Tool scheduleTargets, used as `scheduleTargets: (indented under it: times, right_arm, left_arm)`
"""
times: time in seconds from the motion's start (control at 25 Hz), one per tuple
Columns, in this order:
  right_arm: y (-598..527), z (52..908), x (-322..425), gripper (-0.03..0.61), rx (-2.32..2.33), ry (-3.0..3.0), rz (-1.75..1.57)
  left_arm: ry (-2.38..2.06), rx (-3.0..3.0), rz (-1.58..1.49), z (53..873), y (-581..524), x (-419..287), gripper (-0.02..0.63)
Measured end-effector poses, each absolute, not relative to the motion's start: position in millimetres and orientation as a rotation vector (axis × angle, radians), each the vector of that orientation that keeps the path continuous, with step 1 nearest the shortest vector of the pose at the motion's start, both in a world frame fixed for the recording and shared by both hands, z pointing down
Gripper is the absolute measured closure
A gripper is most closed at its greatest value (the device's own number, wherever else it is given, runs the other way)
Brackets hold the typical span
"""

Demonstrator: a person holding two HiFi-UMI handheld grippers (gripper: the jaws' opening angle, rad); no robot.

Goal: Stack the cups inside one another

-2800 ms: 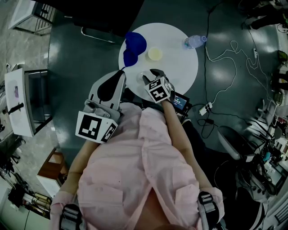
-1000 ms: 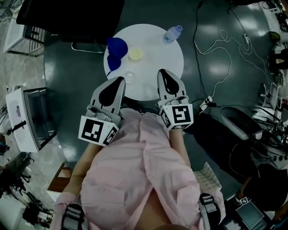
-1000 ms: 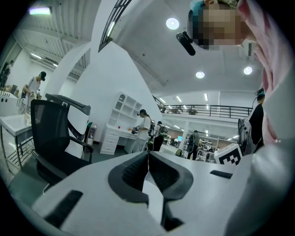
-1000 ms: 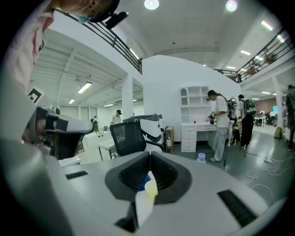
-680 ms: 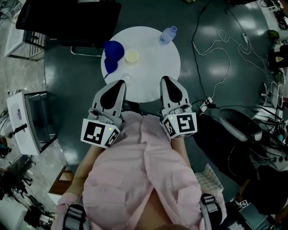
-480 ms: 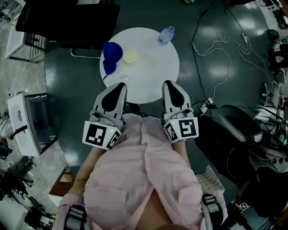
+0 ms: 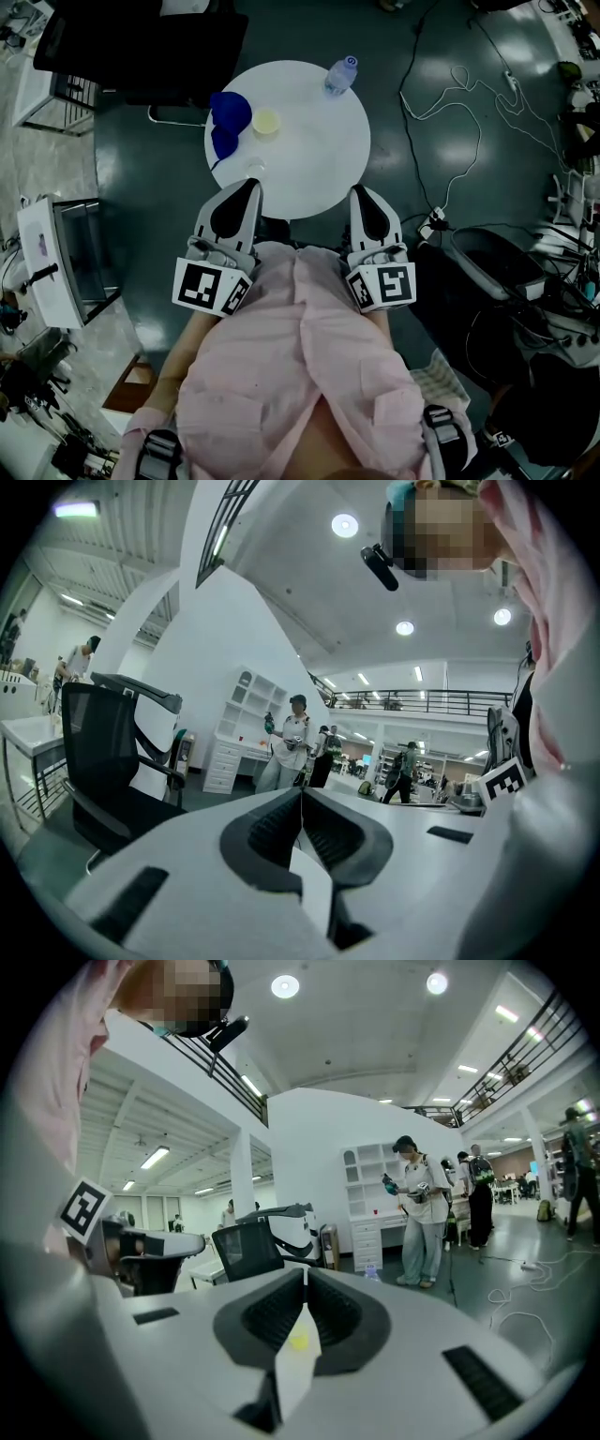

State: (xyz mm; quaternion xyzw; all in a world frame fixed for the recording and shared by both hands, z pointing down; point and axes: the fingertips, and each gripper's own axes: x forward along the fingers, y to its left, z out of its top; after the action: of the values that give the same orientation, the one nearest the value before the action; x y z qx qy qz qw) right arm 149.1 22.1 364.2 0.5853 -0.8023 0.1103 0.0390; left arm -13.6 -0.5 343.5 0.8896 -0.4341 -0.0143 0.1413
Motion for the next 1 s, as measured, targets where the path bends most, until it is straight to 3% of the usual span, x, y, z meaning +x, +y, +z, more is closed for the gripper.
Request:
scheduleTargets:
  times: [1.0]
  right_arm:
    - [36,365,148,0.541,1.843,-2.415,0.312]
  left_arm:
    - [-1.221,2.593,-0.06,343,2,-16,0.594]
